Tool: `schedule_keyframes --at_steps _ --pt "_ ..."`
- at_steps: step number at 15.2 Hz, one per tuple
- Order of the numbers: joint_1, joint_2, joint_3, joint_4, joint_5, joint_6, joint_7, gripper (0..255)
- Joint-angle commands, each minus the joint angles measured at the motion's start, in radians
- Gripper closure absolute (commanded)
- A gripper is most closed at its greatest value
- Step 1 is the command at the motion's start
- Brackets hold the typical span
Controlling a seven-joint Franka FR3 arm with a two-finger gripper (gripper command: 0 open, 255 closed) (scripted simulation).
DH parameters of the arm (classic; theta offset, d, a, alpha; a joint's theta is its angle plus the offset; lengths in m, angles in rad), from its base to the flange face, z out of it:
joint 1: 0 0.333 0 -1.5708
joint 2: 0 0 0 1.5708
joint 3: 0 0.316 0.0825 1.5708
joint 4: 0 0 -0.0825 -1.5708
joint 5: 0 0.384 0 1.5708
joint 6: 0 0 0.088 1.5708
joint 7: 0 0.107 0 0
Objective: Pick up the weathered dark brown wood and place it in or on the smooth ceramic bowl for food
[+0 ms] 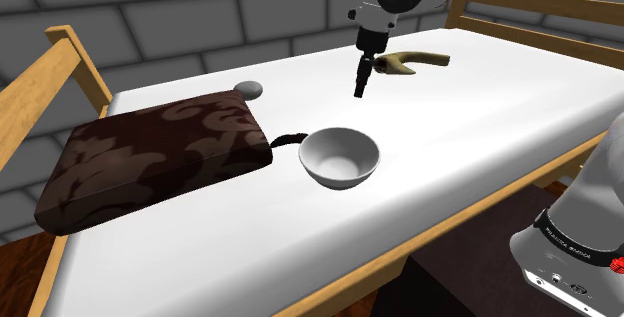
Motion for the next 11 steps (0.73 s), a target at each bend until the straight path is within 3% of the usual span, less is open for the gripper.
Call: schedule_keyframes --at_steps 1,11 --pt "0.017 0.063 0.014 0.045 0.005 0.032 -0.03 0" --pt "0.087 0.349 0.089 0.298 -0.01 0.128 -0.157 0"
